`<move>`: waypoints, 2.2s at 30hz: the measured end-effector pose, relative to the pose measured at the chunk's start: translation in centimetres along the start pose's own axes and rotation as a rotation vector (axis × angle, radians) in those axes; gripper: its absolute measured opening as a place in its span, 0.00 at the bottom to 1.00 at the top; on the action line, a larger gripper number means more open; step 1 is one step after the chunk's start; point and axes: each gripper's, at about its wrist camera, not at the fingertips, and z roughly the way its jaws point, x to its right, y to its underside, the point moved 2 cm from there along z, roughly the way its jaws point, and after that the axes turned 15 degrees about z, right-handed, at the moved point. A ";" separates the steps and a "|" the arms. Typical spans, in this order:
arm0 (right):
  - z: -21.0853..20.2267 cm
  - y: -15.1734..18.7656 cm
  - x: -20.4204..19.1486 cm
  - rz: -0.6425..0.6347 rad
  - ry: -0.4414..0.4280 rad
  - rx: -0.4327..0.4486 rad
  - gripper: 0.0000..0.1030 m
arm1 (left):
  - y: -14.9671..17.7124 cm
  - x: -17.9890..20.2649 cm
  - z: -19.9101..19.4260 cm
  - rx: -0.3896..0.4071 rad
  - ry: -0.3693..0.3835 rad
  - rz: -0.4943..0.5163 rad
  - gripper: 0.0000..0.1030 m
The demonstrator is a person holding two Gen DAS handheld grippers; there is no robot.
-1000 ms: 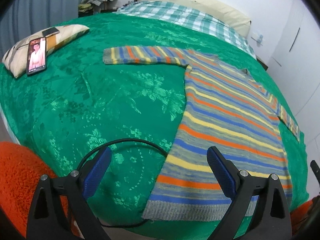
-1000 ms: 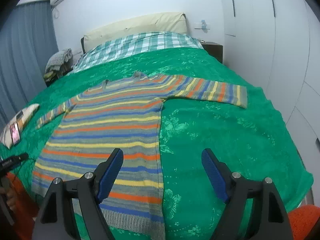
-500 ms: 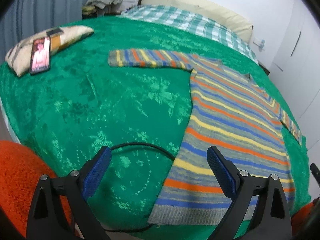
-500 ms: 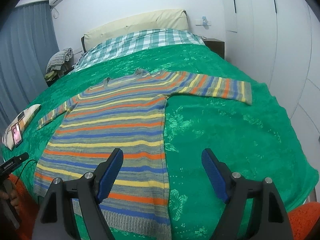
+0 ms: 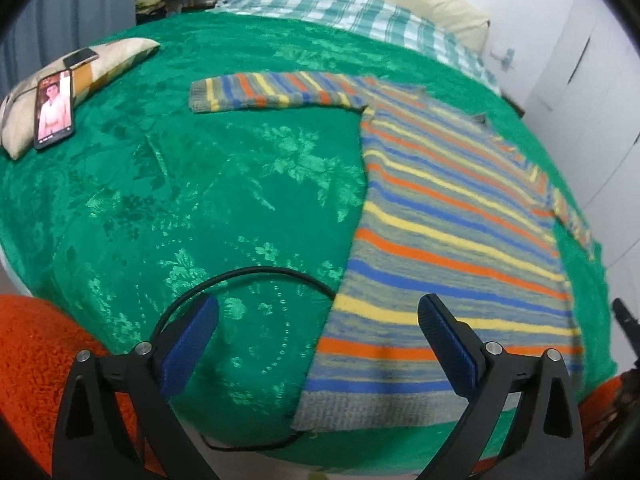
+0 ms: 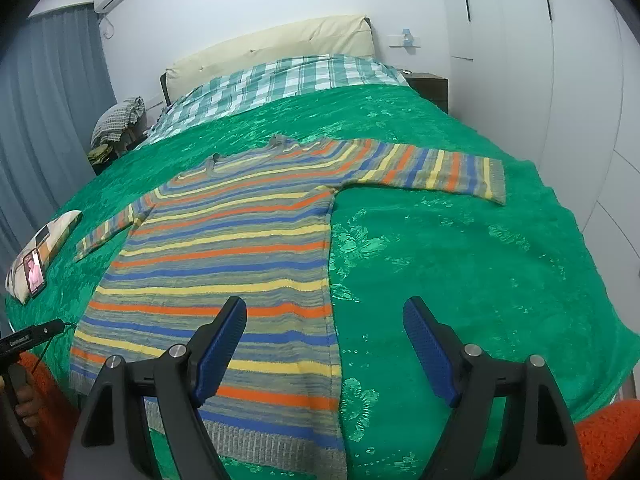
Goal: Fold small clothes
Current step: 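Move the right tool toward the sleeve lying across the sweater, then grasp the sleeve cuff with the right tool and lift it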
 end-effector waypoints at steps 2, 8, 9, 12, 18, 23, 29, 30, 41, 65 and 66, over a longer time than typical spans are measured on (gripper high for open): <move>0.0 0.0 -0.1 0.000 -0.004 0.000 0.78 | 0.0 -0.2 -0.4 0.019 0.012 -0.011 0.97; 0.0 0.0 -0.1 0.003 -0.005 -0.006 0.78 | -0.2 -1.0 -0.6 0.037 0.002 -0.058 0.97; 0.0 0.1 -0.1 0.003 -0.005 -0.008 0.78 | -0.1 -1.1 -0.6 0.036 -0.002 -0.062 0.97; 0.0 0.1 -0.1 0.003 -0.005 -0.008 0.78 | 0.0 -1.3 -0.6 0.034 -0.014 -0.071 0.97; 0.1 0.3 -0.2 0.003 -0.006 -0.008 0.78 | -0.2 -1.6 -1.2 0.059 -0.044 -0.075 0.97; 0.1 0.0 0.0 0.025 -0.015 -0.018 0.78 | -0.5 -2.0 -1.9 0.081 -0.072 -0.078 0.97; 0.6 -4.8 3.7 0.186 -0.140 -0.046 0.78 | -0.9 -2.7 -1.9 0.091 -0.113 -0.076 0.97; 1.0 -6.5 5.1 0.221 -0.149 -0.043 0.78 | -0.9 -2.8 -1.9 0.091 -0.118 -0.077 0.97; 13.3 -17.6 25.0 0.843 -0.154 -0.161 0.63 | -0.5 -1.5 -0.5 0.043 -0.159 -0.019 0.97; 11.7 -29.0 -1.7 0.107 -0.120 -0.137 0.02 | 0.0 -1.6 1.2 -0.003 -0.128 -0.036 0.97; 11.8 -28.8 -4.9 0.077 -0.179 -0.157 0.02 | -0.1 -1.7 1.1 0.000 -0.127 -0.040 0.97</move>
